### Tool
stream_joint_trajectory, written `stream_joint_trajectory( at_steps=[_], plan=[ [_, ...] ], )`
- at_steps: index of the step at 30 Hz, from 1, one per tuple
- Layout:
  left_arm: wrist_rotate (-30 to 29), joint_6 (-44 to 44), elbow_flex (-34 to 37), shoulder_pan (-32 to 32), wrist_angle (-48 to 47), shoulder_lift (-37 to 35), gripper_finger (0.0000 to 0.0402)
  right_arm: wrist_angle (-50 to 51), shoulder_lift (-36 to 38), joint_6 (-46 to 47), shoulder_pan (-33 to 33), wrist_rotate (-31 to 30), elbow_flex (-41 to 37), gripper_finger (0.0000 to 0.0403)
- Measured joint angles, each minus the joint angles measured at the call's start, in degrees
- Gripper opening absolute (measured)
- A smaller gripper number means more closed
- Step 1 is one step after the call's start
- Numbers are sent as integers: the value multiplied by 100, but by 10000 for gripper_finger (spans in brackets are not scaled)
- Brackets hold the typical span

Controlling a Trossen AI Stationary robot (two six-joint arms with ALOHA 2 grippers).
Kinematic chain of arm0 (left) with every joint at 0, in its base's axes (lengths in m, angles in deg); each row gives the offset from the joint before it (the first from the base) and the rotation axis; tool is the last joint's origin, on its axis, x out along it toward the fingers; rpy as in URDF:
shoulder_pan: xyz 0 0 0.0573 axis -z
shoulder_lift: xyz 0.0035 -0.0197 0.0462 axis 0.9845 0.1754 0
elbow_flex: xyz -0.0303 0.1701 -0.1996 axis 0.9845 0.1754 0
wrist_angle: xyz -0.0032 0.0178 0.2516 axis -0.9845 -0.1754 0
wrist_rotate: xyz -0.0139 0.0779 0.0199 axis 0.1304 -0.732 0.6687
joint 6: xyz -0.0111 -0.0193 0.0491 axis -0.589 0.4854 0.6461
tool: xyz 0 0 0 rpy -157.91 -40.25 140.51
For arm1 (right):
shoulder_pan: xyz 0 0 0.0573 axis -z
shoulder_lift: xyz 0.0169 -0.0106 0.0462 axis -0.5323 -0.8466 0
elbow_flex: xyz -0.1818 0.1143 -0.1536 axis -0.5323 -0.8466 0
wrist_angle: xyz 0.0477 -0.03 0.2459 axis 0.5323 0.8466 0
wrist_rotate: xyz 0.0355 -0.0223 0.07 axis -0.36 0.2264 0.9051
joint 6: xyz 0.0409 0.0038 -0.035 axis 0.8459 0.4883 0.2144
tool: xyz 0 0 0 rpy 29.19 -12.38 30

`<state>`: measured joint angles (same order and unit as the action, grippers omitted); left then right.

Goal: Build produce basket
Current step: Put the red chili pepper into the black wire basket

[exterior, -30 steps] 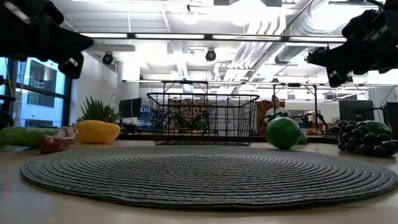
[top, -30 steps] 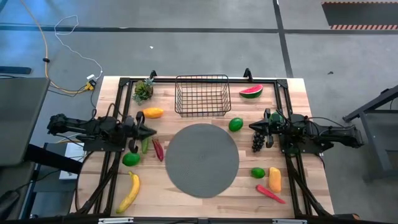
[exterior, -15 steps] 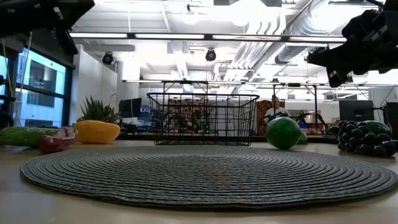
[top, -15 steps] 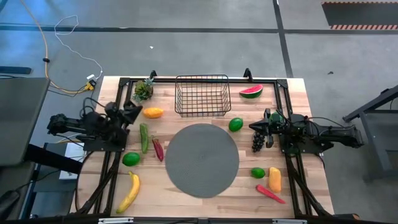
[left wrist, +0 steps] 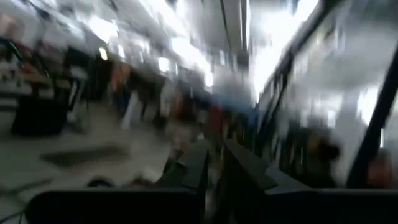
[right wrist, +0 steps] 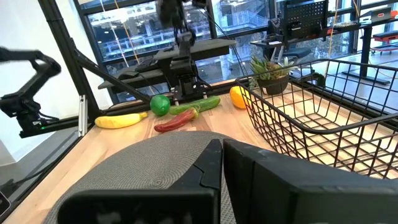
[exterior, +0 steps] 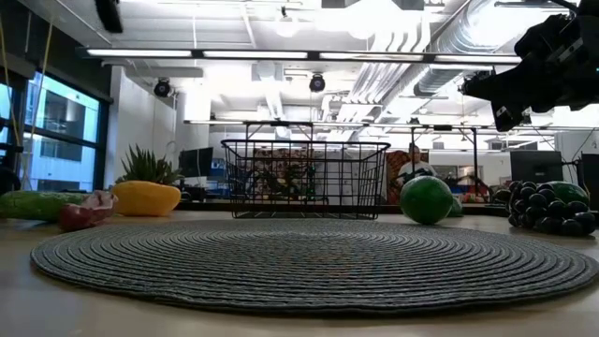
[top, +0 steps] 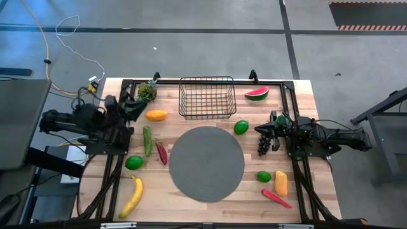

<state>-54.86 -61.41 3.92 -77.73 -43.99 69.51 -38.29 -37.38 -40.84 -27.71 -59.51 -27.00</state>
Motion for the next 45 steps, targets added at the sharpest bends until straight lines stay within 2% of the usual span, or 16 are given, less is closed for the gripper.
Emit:
stream_joint_trajectory(
  at_steps=[4, 8, 13, 16, 20, 30, 40, 45],
  plan=[
    [740, -26, -1262, 0, -2341, 908, 109, 0, 0, 0, 0, 1, -1, 0],
    [1102, 91, -2200, 0, -4288, 1816, 160, 0, 0, 0, 0, 0, -1, 0],
    [1219, 175, -2586, -2, -5666, 2794, 214, 0, 0, 0, 0, 1, 1, 0],
    [1734, 320, -2591, -2, -6133, 3313, 241, 0, 0, 0, 0, 0, 1, 0],
    [2274, 836, -2591, 10, -6354, 4087, 263, -2, 0, 0, 0, 1, 0, 0],
    [2324, 2297, -2591, 38, -6334, 5695, 274, -2, 0, 0, 0, 1, 1, 0],
    [2599, 3463, -2520, 342, -6162, 6414, 274, -2, 0, 0, 0, -1, -1, 0],
    [2604, 3535, -2282, 356, -5703, 6521, 274, -4, 0, 0, 0, 1, 1, 0]
  ],
)
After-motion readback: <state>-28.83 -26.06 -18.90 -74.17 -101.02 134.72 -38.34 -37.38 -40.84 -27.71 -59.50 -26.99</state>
